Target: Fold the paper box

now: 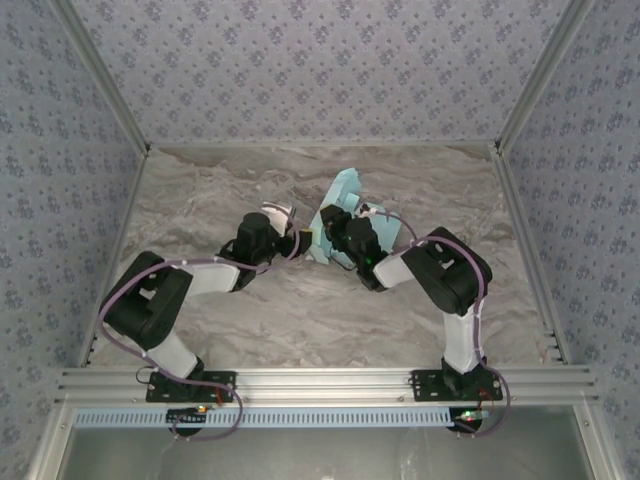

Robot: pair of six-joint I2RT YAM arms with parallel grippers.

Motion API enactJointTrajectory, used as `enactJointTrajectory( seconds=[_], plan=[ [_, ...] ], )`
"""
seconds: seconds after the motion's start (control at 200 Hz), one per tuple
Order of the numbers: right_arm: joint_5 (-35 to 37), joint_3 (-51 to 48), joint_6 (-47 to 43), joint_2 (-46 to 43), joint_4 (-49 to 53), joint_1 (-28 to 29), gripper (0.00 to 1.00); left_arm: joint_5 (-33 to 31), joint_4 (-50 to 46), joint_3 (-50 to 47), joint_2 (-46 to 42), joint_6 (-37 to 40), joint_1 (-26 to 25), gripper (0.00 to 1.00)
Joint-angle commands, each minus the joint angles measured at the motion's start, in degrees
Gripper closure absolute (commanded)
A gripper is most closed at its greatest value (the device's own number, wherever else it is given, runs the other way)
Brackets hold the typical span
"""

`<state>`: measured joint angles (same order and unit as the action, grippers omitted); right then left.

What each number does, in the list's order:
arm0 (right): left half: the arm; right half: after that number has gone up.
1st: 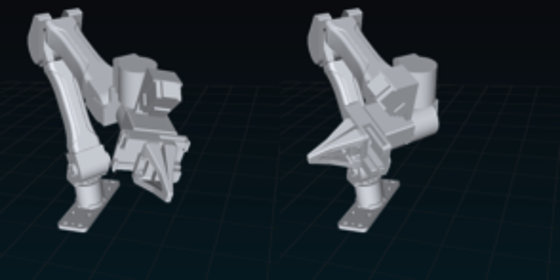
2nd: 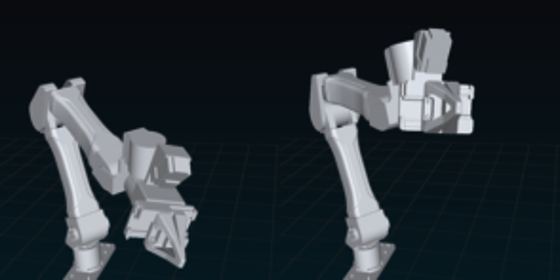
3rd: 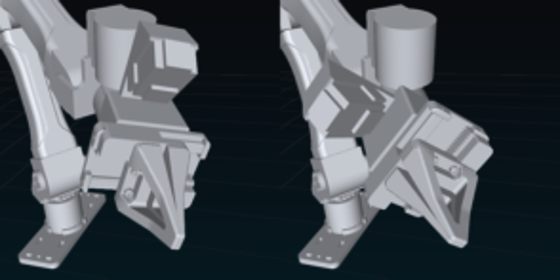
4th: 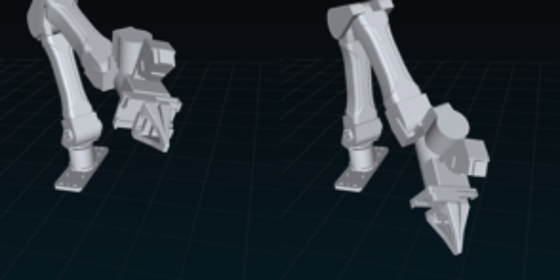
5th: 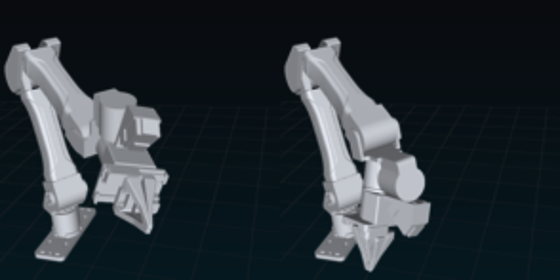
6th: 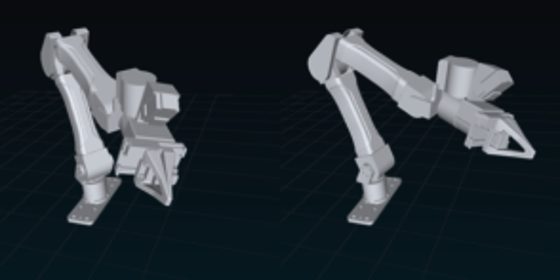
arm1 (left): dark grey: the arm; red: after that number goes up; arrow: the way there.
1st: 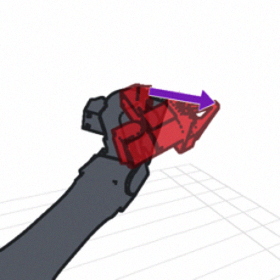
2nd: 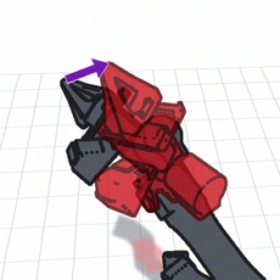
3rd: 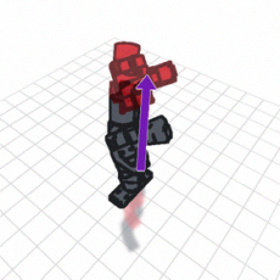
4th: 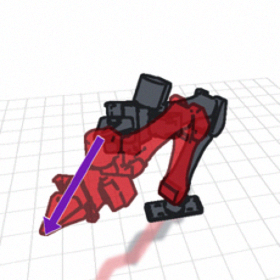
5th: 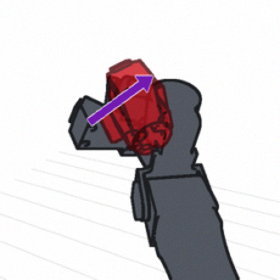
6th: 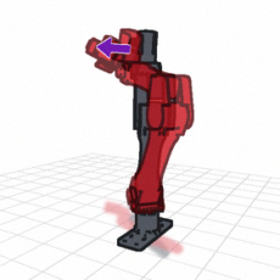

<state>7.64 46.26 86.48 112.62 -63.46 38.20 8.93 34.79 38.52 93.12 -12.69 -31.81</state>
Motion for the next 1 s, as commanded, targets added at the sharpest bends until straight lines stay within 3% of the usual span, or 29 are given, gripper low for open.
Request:
enactJointTrajectory(
  seconds=[0.0, 0.195, 0.55, 0.78, 0.994],
  plan=[
    [-1.4, 0.3, -1.2, -0.6, -0.3, -0.7, 0.75, 4.1, -7.4, 3.0, 0.3, 0.0, 0.3, 0.35],
    [-2.7, 0.3, -1.2, -0.8, -0.5, -1.0, 0.72, 8.5, -15.2, 7.5, 1.7, 1.1, 0.6, 0.35],
    [-4.0, 0.7, -1.9, -1.2, -1.5, -1.5, 0.88, 19.7, -18.7, 11.7, 3.8, -5.5, 3.5, 0.35],
    [-3.7, 1.2, -1.9, -1.4, -2.3, -1.9, 0.89, 19.4, -15.1, 5.9, -4.9, -10.9, 4.2, 0.28],
    [-3.4, 3.3, -2.6, -0.7, -2.4, -0.9, 0.89, 12.8, -25.6, 8.4, -6.0, -8.5, 4.8, 0.3]
  ],
)
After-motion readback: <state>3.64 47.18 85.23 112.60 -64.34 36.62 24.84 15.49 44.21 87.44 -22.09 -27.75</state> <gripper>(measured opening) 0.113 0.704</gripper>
